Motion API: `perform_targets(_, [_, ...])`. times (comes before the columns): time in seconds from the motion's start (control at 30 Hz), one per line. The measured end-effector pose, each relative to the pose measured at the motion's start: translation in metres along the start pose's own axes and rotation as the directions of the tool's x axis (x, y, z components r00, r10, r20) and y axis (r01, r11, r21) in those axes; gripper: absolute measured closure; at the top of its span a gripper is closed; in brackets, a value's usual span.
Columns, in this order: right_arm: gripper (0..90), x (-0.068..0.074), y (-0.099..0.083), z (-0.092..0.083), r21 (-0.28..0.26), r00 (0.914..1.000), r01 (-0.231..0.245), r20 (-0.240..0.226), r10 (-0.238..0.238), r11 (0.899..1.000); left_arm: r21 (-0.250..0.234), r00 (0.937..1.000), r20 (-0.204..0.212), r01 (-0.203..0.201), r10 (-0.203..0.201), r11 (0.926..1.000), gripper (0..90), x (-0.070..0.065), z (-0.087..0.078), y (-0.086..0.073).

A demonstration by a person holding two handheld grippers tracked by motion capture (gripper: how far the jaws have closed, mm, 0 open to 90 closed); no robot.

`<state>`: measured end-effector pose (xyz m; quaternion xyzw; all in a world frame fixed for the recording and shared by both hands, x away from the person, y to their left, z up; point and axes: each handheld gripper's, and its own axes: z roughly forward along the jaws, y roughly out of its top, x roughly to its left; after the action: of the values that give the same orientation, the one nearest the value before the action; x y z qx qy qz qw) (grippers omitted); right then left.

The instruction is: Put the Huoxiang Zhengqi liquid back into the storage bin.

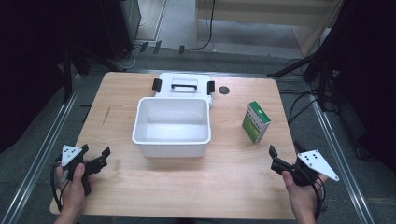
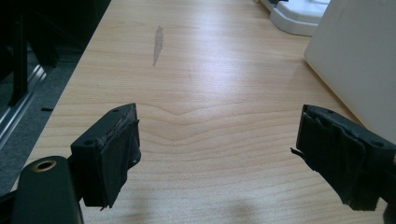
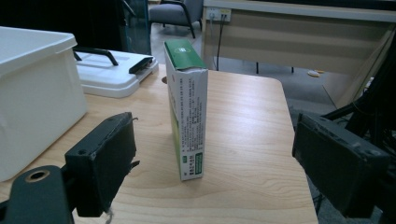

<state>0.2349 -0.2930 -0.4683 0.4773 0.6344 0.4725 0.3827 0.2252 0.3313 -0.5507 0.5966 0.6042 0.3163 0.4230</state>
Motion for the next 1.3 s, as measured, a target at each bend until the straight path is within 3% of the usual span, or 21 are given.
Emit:
perform_targets(0.27, [12.9,0.001,0.010,0.010,0.005,0.9999,-0.015,0.003,0.015,1.000,0.001,1.0000,0.000,0.000,0.000,1.0000,13.9,0.000,0.000,0.000])
perform_targets(0.53, [13.1,0.002,0.026,0.023,0.012,0.9999,0.003,0.016,-0.003,1.000,-0.003,1.0000,-0.003,-0.004,0.004,1.0000,13.9,-0.001,0.000,0.000])
perform_targets(0.8, [13.2,0.004,0.044,0.039,0.074,0.9997,0.022,0.004,-0.022,0.997,-0.003,1.0000,-0.004,-0.005,0.005,1.0000,13.9,0.000,0.000,0.000])
perform_targets(1.3, [13.2,0.007,0.075,0.065,0.115,0.9983,0.057,-0.022,-0.055,0.992,-0.001,1.0000,-0.003,-0.006,0.006,1.0000,13.9,0.000,0.000,0.000])
